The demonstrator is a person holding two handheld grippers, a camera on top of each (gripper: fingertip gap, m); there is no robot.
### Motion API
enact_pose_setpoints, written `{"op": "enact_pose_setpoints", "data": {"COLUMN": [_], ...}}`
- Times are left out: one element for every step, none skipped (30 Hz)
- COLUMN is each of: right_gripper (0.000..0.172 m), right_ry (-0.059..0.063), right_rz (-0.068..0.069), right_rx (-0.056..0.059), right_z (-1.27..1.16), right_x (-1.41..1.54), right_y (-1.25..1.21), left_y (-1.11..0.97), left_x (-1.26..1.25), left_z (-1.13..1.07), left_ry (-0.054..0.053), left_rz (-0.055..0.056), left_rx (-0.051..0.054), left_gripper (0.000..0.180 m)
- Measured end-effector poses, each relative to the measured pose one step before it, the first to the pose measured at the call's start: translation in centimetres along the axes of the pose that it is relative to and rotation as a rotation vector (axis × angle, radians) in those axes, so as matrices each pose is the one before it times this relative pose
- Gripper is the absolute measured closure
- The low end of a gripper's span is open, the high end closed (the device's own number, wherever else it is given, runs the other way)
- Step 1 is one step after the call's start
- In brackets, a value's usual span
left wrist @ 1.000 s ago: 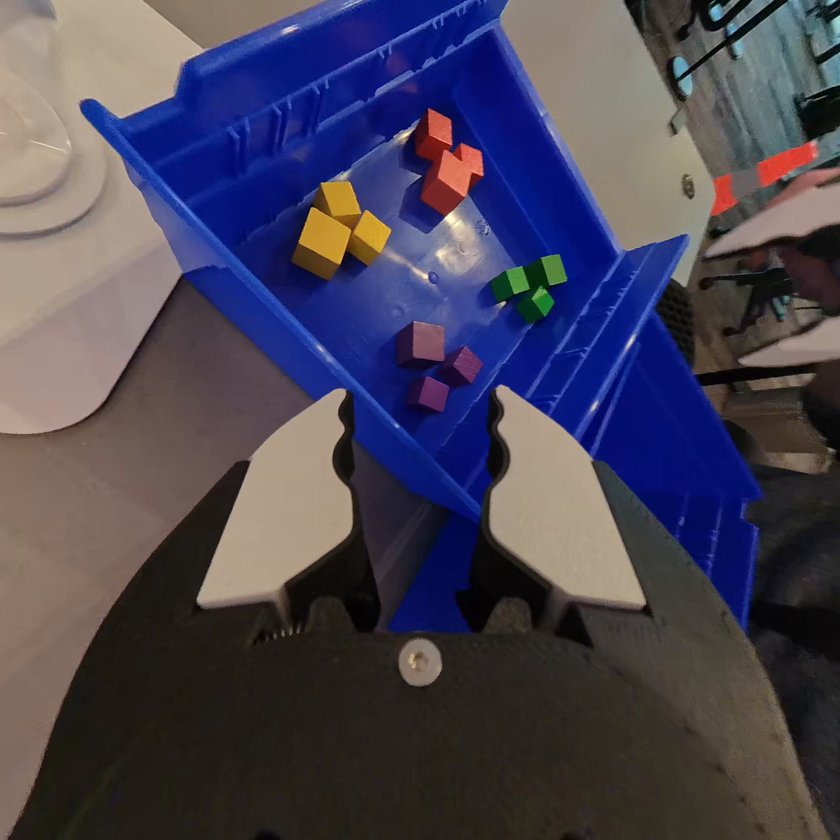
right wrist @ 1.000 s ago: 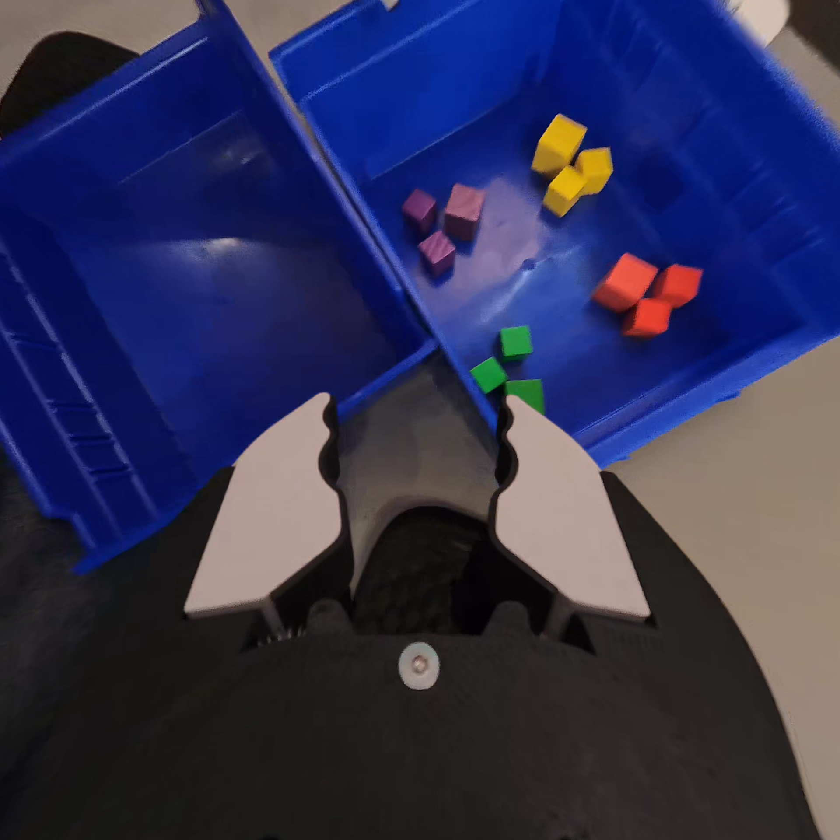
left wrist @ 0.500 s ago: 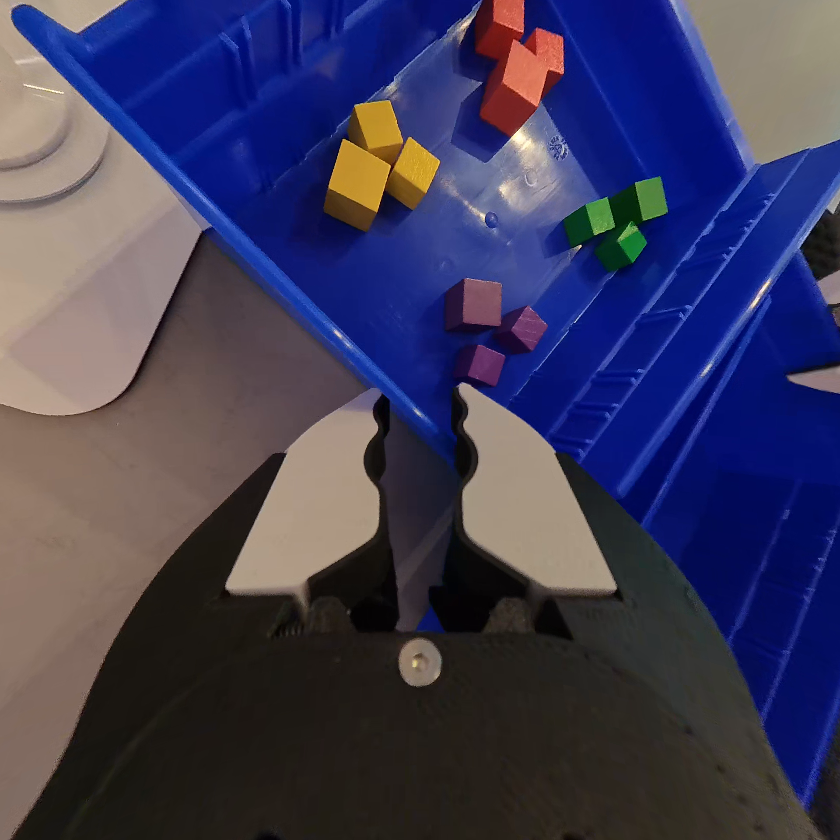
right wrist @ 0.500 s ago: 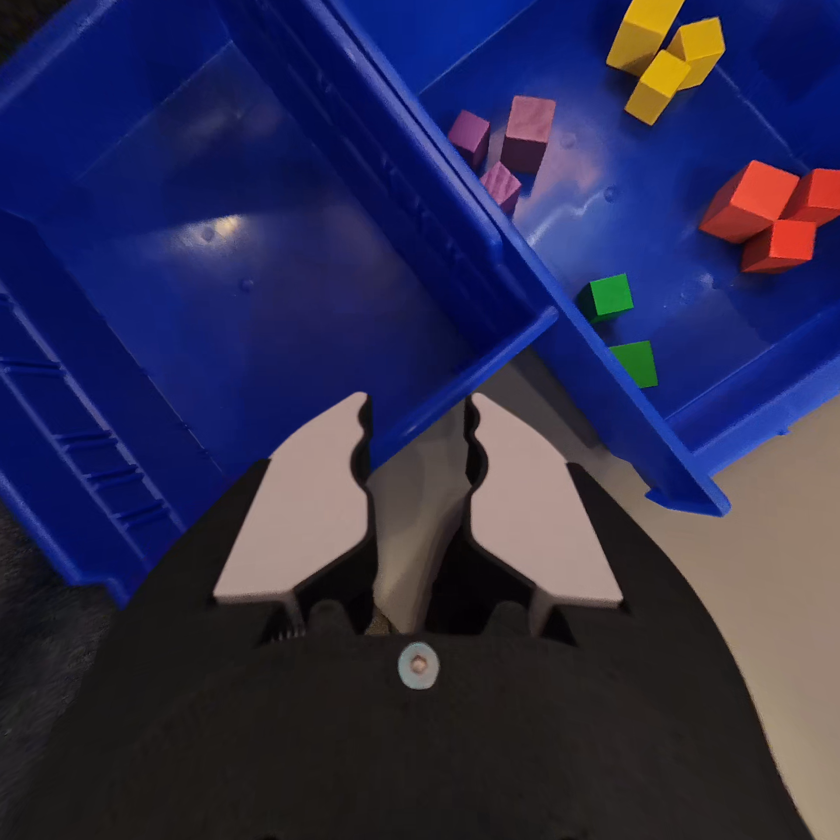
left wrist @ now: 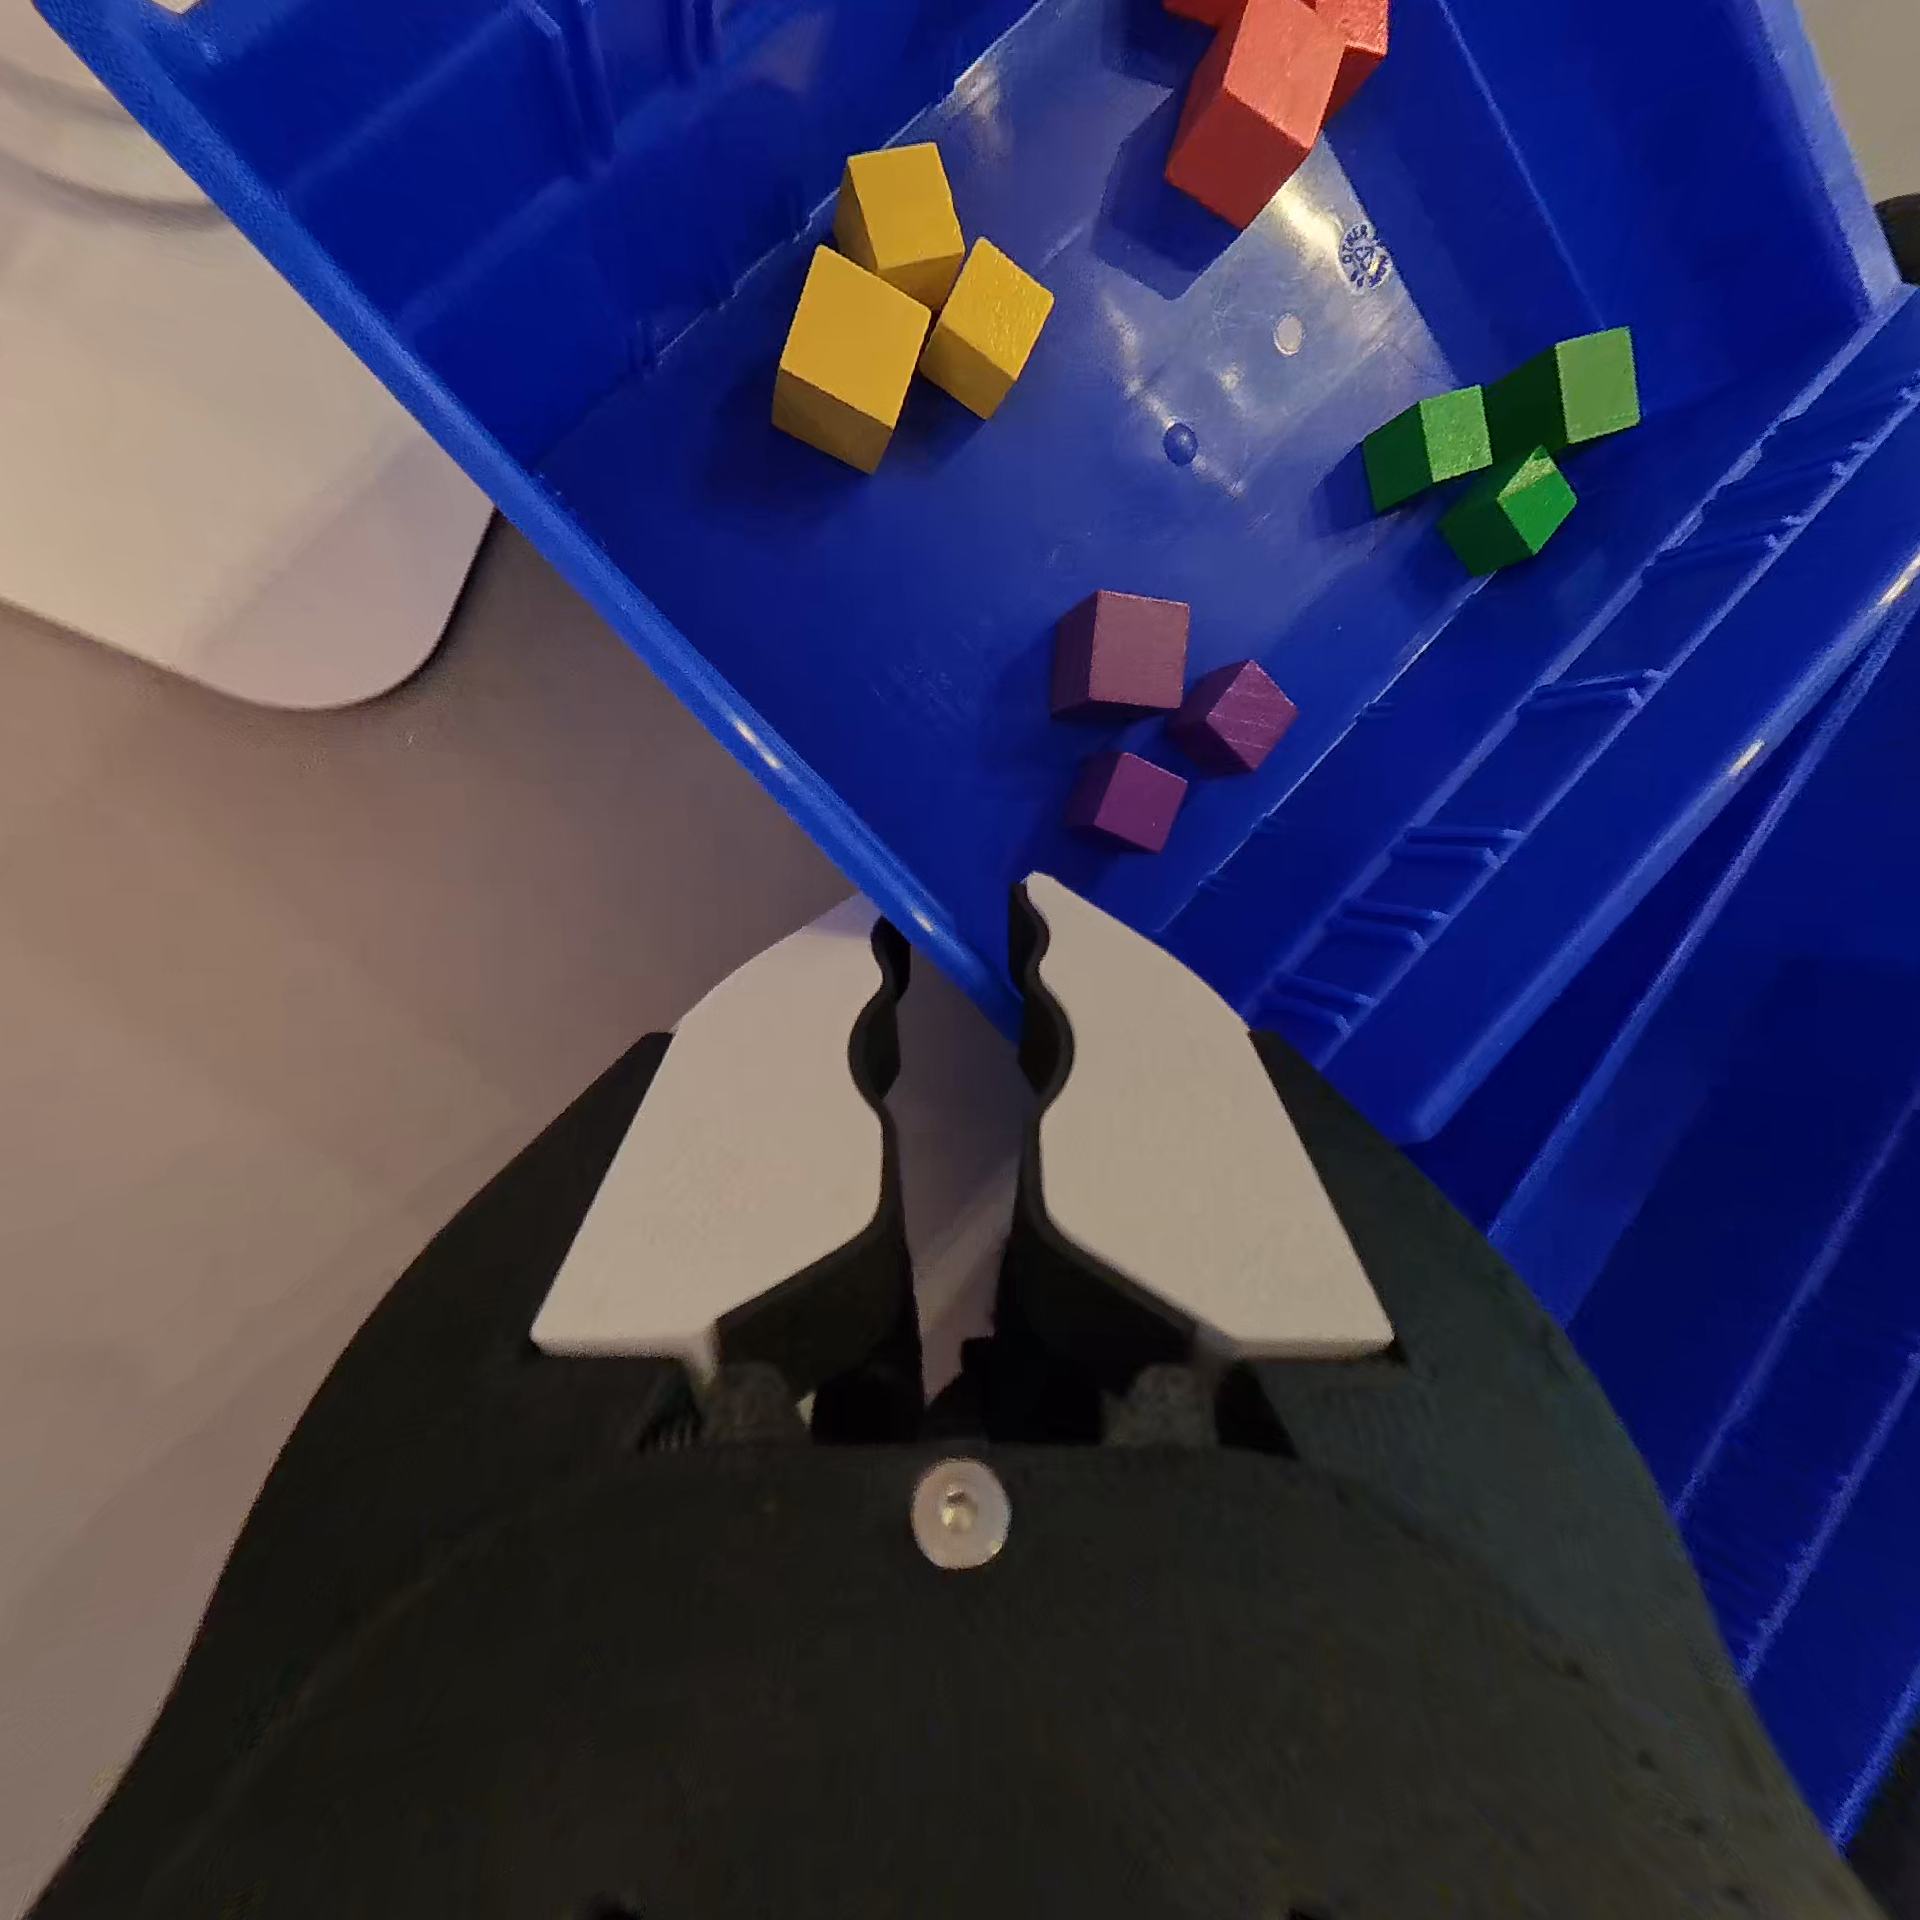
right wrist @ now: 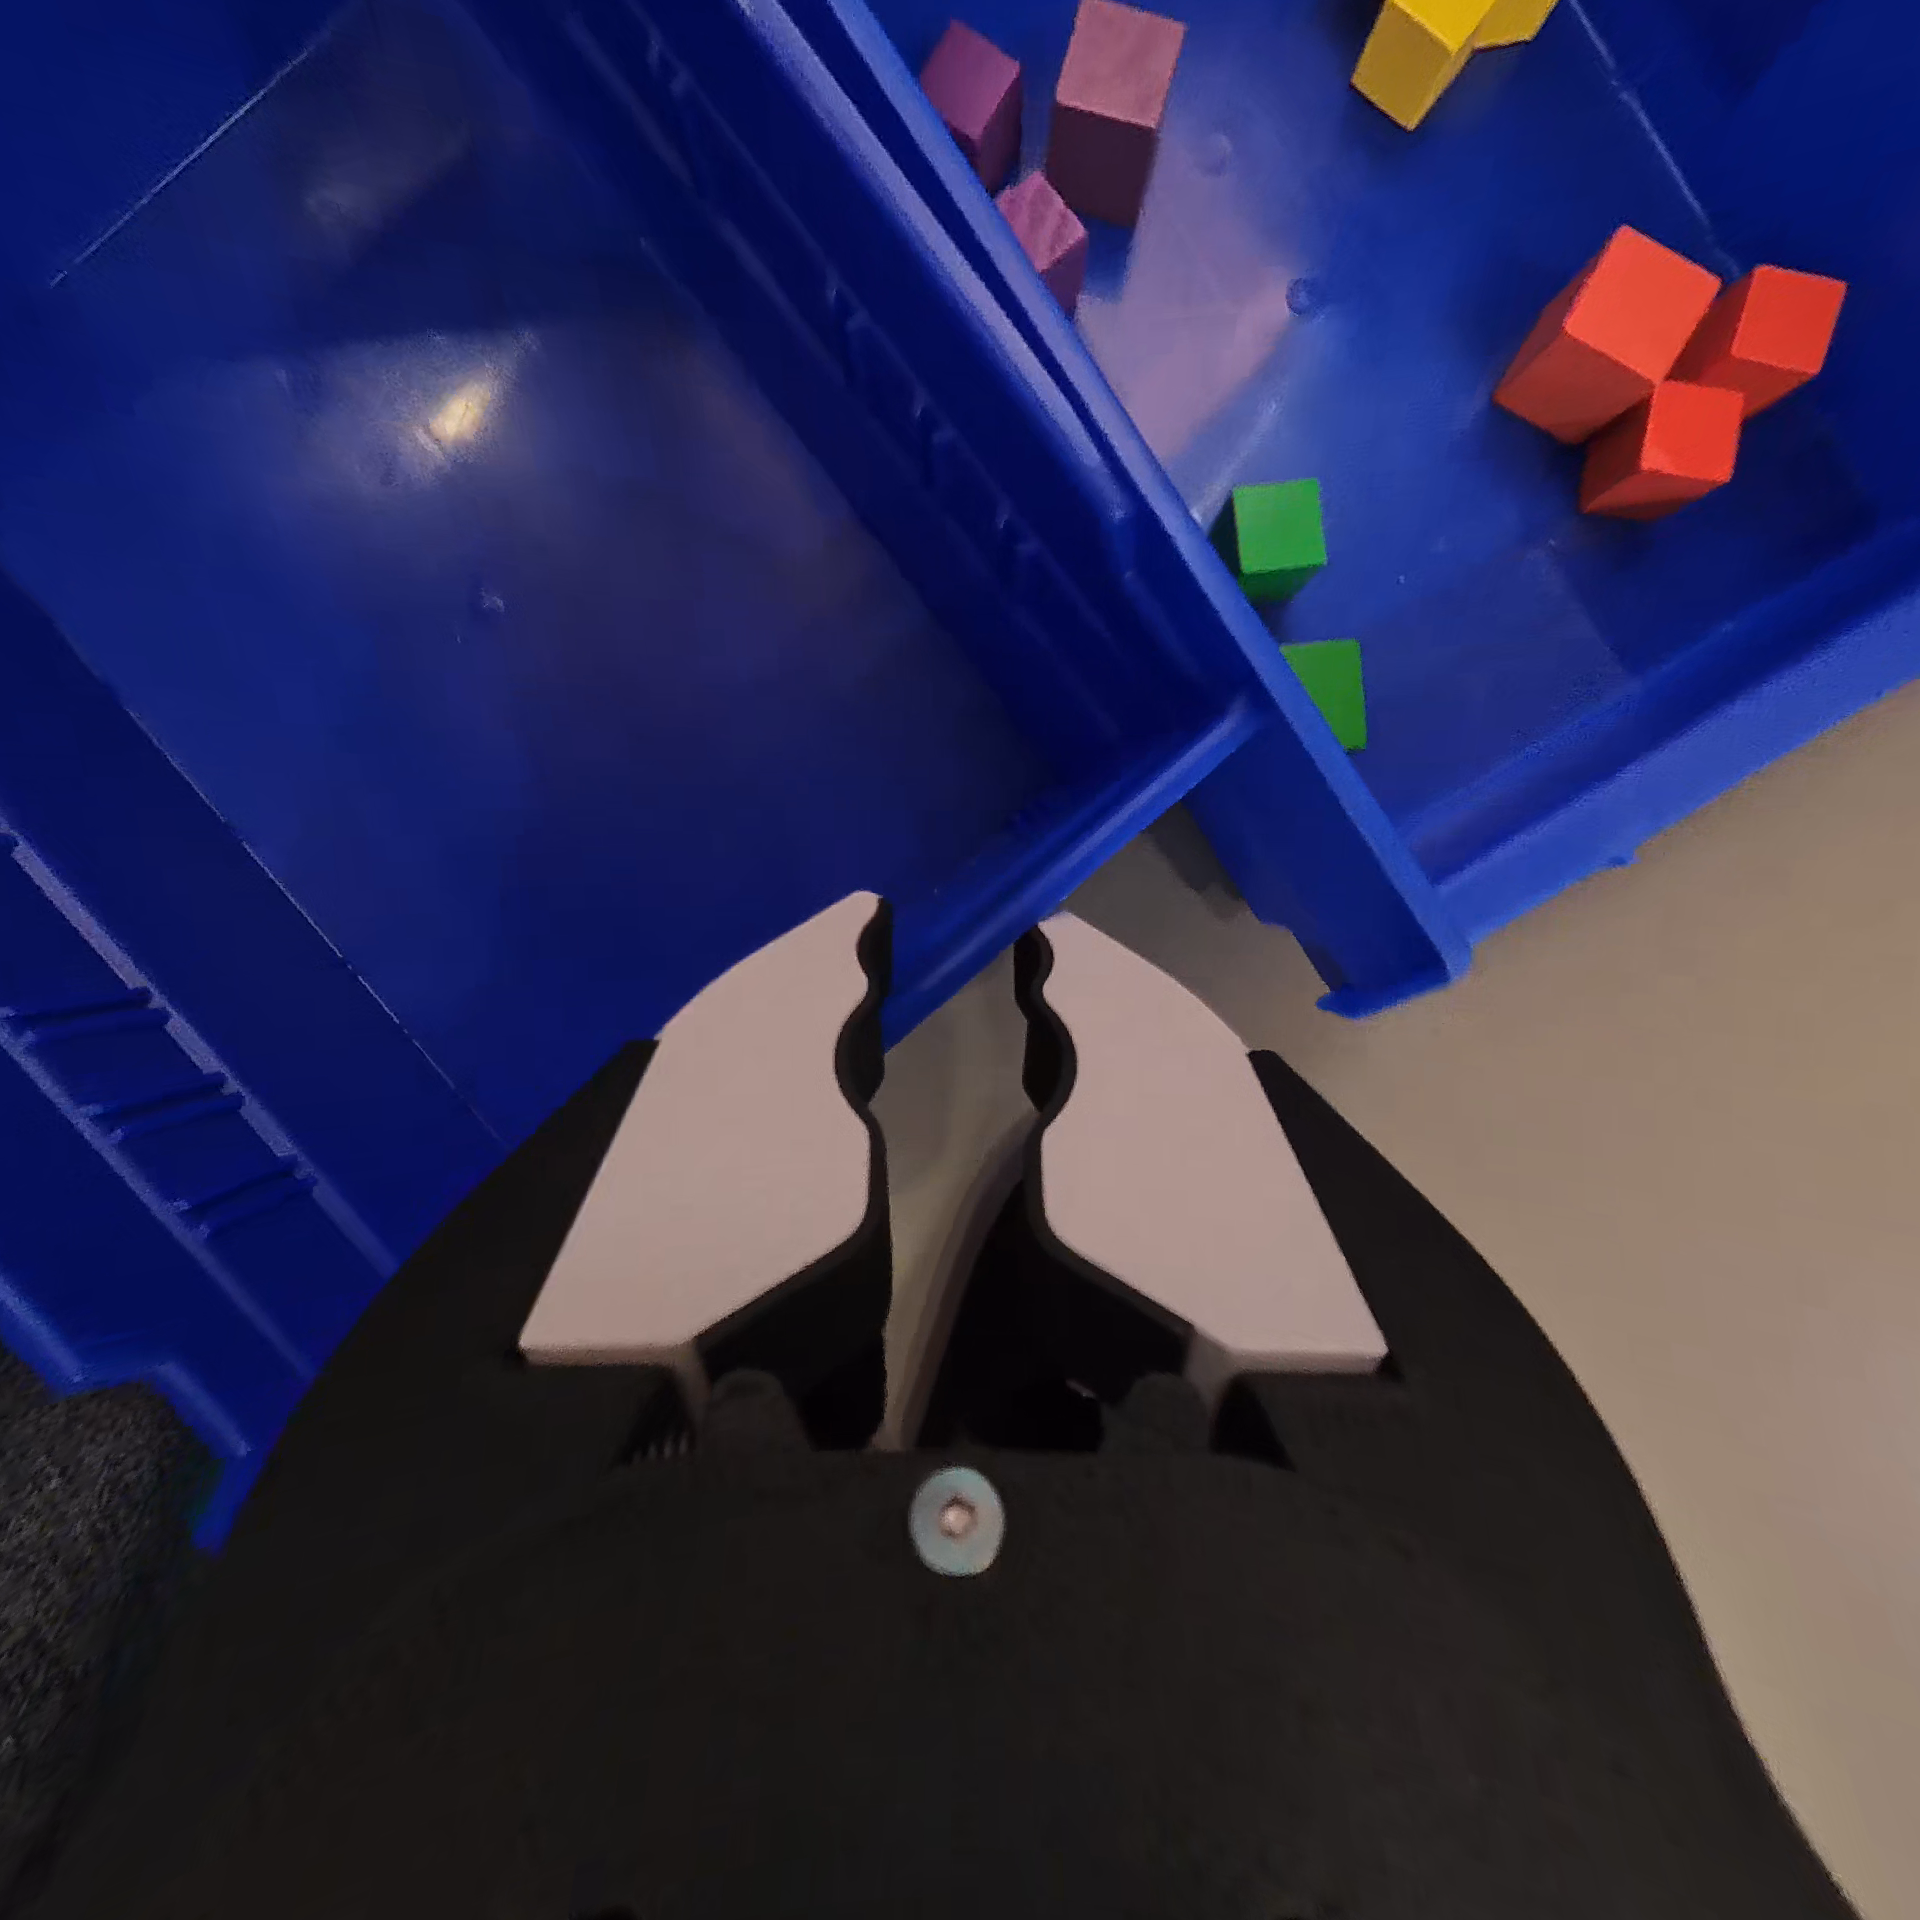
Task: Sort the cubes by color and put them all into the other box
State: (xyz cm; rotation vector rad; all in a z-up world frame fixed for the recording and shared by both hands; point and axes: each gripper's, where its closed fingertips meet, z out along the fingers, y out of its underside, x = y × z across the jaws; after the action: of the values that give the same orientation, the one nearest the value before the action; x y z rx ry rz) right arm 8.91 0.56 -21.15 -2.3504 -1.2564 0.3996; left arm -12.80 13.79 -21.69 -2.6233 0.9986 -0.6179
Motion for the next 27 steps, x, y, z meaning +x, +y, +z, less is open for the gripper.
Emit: {"op": "enact_pose_setpoints", "data": {"right_gripper": [0.15,0.15,0.15,0.15,0.15,0.15,0.15,0.15,0.15,0.151,0.151,0.151,0.151,0.151,0.151,0.151,0.152,0.152,0.153,0.153,0.153,0.154,0.154,0.155,0.155,0.155,0.156], "right_ry": [0.0003,0.0018,0.0009,-0.0018,0.0011,0.0001,-0.0003,0.002,0.0022,-0.0018,0.003,-0.0003,-0.0008,0.0041,0.0069,0.0055,0.004,0.0018,0.002,0.0066,0.0076,0.0099,0.0111,0.0047,-0.0006,0.0024,0.0056], "right_rz": [0.0032,0.0002,-0.0013,0.0033,0.0025,0.0022,0.0015,-0.0002,0.0006,0.0,0.001,0.0021,-0.0012,-0.0041,-0.0012,-0.0018,-0.0004,-0.0014,-0.0008,0.0,-0.0053,-0.0034,0.0021,0.0032,-0.0014,-0.0035,-0.0041], "right_rx": [0.0005,-0.0003,-0.0004,0.0029,-0.0011,0.0036,-0.001,0.0,-0.0008,0.0009,-0.0021,-0.0003,-0.0025,-0.0048,-0.004,-0.0038,-0.0034,-0.0031,-0.0022,-0.0022,-0.0066,-0.0064,-0.0028,-0.0025,-0.0021,-0.0042,-0.0036], "right_z": [-0.083,-0.096,-0.135,-0.131,-0.073,-0.094,-0.069,-0.075,-0.069,-0.081,-0.047,-0.052,-0.057,-0.049,-0.051,-0.05,-0.037,-0.011,0.001,0.018,-0.003,-0.004,0.043,0.073,0.078,0.106,0.141], "right_x": [0.007,0.023,0.026,0.016,0.063,0.019,0.016,0.074,0.079,-0.006,0.094,0.067,0.059,0.136,0.195,0.195,0.199,0.183,0.198,0.287,0.314,0.404,0.489,0.438,0.372,0.411,0.436], "right_y": [0.117,0.142,0.13,0.115,0.176,0.093,0.134,0.101,0.111,0.075,0.115,0.061,0.074,0.083,0.061,0.061,0.037,0.013,-0.008,-0.04,-0.001,-0.019,-0.057,-0.082,-0.134,-0.169,-0.213], "left_y": [0.484,0.524,0.556,0.585,0.613,0.647,0.615,0.644,0.656,0.604,0.577,0.572,0.56,0.531,0.494,0.453,0.408,0.386,0.379,0.366,0.321,0.325,0.29,0.261,0.235,0.155,0.095], "left_x": [-0.204,-0.23,-0.268,-0.299,-0.321,-0.375,-0.496,-0.606,-0.658,-0.656,-0.684,-0.723,-0.773,-0.828,-0.87,-0.894,-0.907,-0.889,-0.88,-0.888,-0.915,-0.927,-0.917,-0.899,-0.895,-0.905,-0.848], "left_z": [-0.262,-0.3,-0.311,-0.342,-0.353,-0.367,-0.393,-0.421,-0.432,-0.41,-0.4,-0.402,-0.407,-0.407,-0.391,-0.36,-0.34,-0.31,-0.297,-0.28,-0.262,-0.243,-0.218,-0.195,-0.167,-0.14,-0.099], "left_ry": [-0.007,-0.0069,-0.0067,-0.0058,-0.0067,-0.01,-0.0163,-0.0192,-0.014,-0.0074,-0.0048,-0.0049,-0.009,-0.0142,-0.0151,-0.0149,-0.0149,-0.0118,-0.0081,-0.0079,-0.0124,-0.0152,-0.0138,-0.014,-0.0157,-0.0185,-0.017], "left_rz": [-0.005,-0.0079,-0.0102,-0.0108,-0.0108,-0.0097,-0.0091,-0.0082,-0.0125,-0.0172,-0.0181,-0.0173,-0.0134,-0.0098,-0.0085,-0.0091,-0.0083,-0.0044,-0.0054,-0.01,-0.0041,-0.0003,-0.0034,0.0042,0.0057,0.0029,0.011], "left_rx": [-0.0055,-0.0047,-0.002,0.0,0.0006,-0.0007,-0.0002,-0.0025,-0.0024,0.0029,0.0049,0.0025,-0.0007,-0.0025,-0.004,-0.0045,-0.0033,-0.0041,-0.0045,-0.0039,-0.0057,-0.0089,-0.0109,-0.0133,-0.0148,-0.0138,-0.0128], "left_gripper": [0.162,0.162,0.162,0.162,0.162,0.163,0.163,0.163,0.164,0.164,0.165,0.166,0.166,0.167,0.167,0.168,0.169,0.169,0.169,0.17,0.17,0.171,0.171,0.171,0.172,0.172,0.172]}}
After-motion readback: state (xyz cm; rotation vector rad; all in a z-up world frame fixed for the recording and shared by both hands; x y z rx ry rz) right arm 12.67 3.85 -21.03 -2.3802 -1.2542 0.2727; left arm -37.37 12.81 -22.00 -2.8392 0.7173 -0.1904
